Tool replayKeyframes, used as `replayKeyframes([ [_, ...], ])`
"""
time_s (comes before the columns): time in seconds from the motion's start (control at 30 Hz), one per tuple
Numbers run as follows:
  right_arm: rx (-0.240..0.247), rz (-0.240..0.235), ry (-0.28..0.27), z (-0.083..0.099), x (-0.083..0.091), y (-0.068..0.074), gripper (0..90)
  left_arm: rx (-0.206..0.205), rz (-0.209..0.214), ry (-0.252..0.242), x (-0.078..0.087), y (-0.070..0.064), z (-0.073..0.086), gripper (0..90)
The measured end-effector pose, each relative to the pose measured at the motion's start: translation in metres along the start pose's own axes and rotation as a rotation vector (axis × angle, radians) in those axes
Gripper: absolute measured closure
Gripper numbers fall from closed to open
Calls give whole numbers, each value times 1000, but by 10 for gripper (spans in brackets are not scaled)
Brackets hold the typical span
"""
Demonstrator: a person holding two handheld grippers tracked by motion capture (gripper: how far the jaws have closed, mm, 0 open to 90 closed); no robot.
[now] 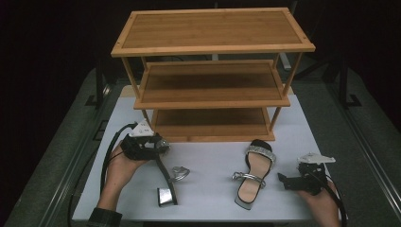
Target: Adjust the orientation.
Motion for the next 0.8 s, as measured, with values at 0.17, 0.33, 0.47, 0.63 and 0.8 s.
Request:
replayKeyframes([
  [0.17,-1,-1,0,0,0,0,6,18,-2,-11,8,5,6,610],
  [0.33,-2,-1,0,0,0,0,6,64,7,-23,21,16,18,611],
  [0.47,-2,-1,0,0,0,0,6,101,6,-28,29,25,31,612],
  [0.63,-1,-1,0,0,0,0,6,149,13,1,36,39,55,613],
  [0.8,-3,-1,0,0,0,0,6,195,26,36,36,50,76,614],
])
Point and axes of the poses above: each handheld gripper's, and its own axes: x roughly backward along the jaws, z roughly out of its underside, y roughly to its left, the point moved 7 cm from there along -x, roughly forward along the jaws, and after that the axes turned 7 degrees about x, right-handed, at the moved point
